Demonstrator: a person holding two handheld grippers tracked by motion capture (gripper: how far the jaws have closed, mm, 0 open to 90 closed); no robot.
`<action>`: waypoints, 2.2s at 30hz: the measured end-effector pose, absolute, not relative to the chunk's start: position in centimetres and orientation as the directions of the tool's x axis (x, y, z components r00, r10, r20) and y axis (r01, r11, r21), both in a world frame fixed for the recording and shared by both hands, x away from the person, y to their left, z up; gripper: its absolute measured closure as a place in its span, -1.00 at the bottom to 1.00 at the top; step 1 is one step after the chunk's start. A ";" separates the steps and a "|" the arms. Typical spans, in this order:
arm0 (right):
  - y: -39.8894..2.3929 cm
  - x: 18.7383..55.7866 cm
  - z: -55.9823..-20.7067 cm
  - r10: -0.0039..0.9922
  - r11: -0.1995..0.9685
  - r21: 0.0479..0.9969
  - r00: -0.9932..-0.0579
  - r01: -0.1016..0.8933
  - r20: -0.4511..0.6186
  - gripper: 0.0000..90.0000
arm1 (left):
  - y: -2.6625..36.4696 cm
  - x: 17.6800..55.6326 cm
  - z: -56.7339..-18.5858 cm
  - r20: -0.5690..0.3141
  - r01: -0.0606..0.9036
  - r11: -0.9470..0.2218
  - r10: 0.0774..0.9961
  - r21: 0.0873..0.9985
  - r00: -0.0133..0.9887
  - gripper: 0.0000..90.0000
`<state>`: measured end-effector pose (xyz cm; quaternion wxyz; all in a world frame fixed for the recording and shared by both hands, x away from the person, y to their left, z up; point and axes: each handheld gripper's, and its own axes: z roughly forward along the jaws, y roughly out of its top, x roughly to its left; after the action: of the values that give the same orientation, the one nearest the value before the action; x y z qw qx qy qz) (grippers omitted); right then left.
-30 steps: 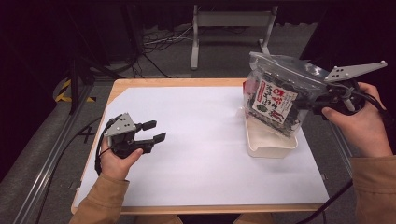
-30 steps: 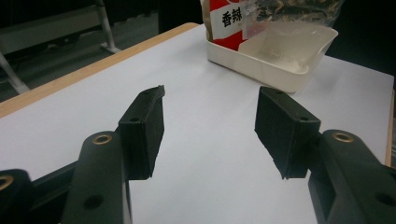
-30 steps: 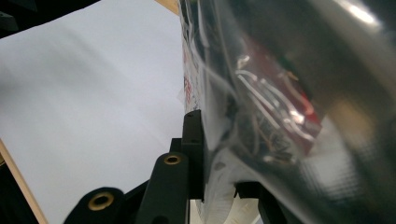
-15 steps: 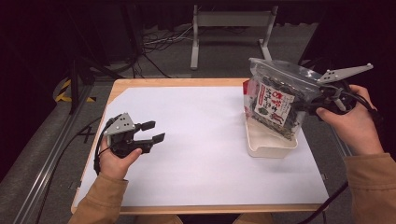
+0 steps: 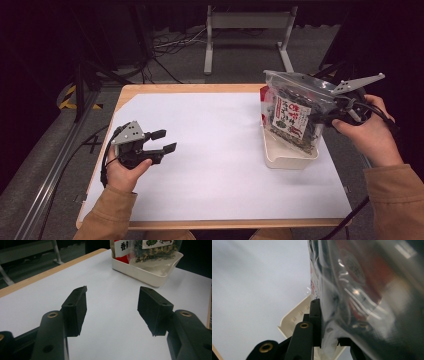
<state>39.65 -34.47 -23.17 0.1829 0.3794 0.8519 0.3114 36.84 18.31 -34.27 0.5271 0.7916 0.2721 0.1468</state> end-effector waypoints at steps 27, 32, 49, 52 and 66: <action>-35.0 40.4 -28.6 0.770 0.494 0.641 -0.638 0.588 -0.008 0.72 | 18.3 36.9 -34.4 -0.051 0.276 -0.298 0.590 0.914 0.806 -0.11; -35.4 40.1 -29.1 0.778 0.471 0.648 -0.628 0.598 0.014 0.72 | 18.3 36.9 -34.4 -0.050 0.276 -0.299 0.591 0.914 0.805 -0.12; -37.2 38.3 -29.3 0.813 0.353 0.781 -0.583 0.515 0.017 0.15 | 18.7 36.5 -35.0 -0.058 0.289 -0.306 0.588 0.907 0.807 -0.17; -37.4 37.7 -29.3 0.816 0.340 0.803 -0.578 0.490 0.007 -0.02 | 18.9 36.2 -35.1 -0.053 0.284 -0.308 0.588 0.908 0.807 -0.18; -38.0 34.0 -29.7 0.830 0.265 0.881 -0.557 0.393 -0.001 -0.23 | 21.3 33.9 -35.9 -0.044 0.259 -0.278 0.599 0.925 0.800 -0.24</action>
<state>34.02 -37.95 -29.68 0.2418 0.4037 0.7576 0.4522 33.94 21.32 -35.87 0.5350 0.7833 0.2737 0.1588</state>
